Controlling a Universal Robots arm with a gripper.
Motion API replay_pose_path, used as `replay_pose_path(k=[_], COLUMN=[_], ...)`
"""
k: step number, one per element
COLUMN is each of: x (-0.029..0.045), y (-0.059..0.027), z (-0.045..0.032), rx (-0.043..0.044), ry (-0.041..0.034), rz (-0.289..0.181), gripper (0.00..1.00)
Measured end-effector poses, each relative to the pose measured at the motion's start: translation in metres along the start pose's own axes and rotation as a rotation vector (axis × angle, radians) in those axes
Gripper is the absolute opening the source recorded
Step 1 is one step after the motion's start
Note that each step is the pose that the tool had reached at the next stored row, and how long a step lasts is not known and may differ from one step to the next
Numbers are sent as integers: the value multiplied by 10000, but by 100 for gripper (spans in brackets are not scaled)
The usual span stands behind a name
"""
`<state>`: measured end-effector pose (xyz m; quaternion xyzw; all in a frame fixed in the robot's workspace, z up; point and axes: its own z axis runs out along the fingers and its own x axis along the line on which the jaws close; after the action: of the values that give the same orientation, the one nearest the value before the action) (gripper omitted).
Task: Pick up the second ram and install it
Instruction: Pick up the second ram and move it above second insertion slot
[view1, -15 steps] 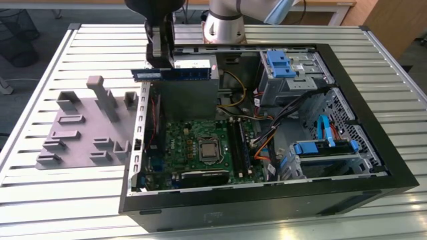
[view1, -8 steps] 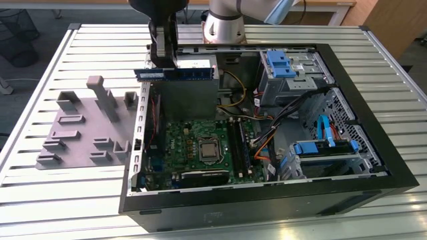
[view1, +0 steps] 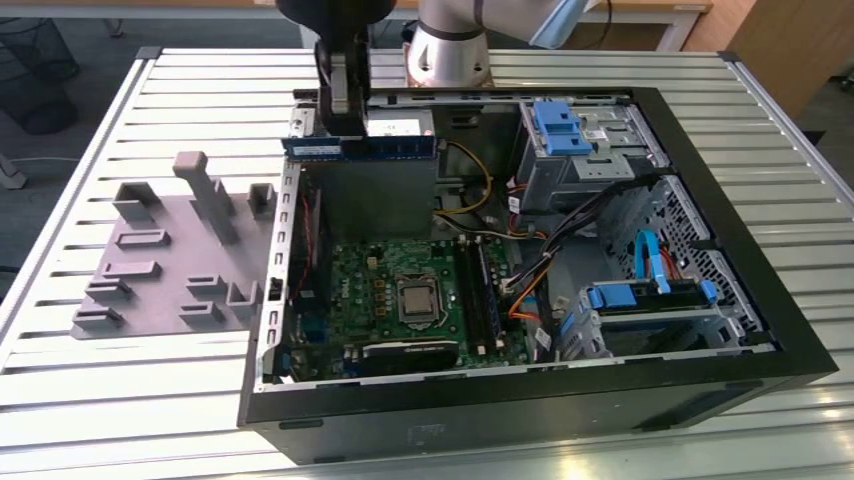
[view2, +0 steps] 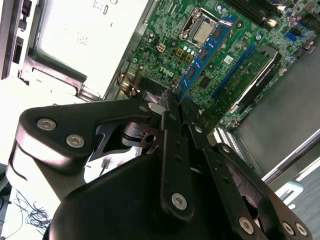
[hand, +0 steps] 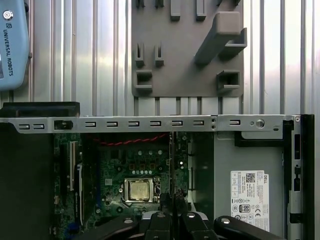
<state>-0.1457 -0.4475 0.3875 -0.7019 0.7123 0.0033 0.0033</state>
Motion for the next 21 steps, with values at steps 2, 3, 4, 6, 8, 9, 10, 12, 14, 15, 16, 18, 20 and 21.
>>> replay_pose_path(k=[2, 3, 4, 6, 8, 9, 10, 12, 14, 15, 16, 18, 20, 21], x=[-1, -1, -1, -1, -2, -2, -3, -3, -4, -4, -4, -4, -5, -5], y=[-30, -46, -63, -99, -135, -152, -170, -206, -240, -255, -272, -302, -329, -340], z=[0, 0, 0, 0, 0, 0, 0, 0, 1, 0, 1, 1, 3, 3], rx=[1, 0, 0, 0, 0, 0, 0, 0, 0, 0, 0, 0, 0, -1], ry=[0, -1, -1, 0, 0, 0, 0, 0, -1, 0, 0, 0, -1, -1], rz=[0, -1, 0, 0, 0, 1, 0, 0, -1, 0, 0, -28, -121, -159], gripper=[14, 14, 14, 14, 14, 14, 14, 14, 14, 14, 14, 14, 14, 14])
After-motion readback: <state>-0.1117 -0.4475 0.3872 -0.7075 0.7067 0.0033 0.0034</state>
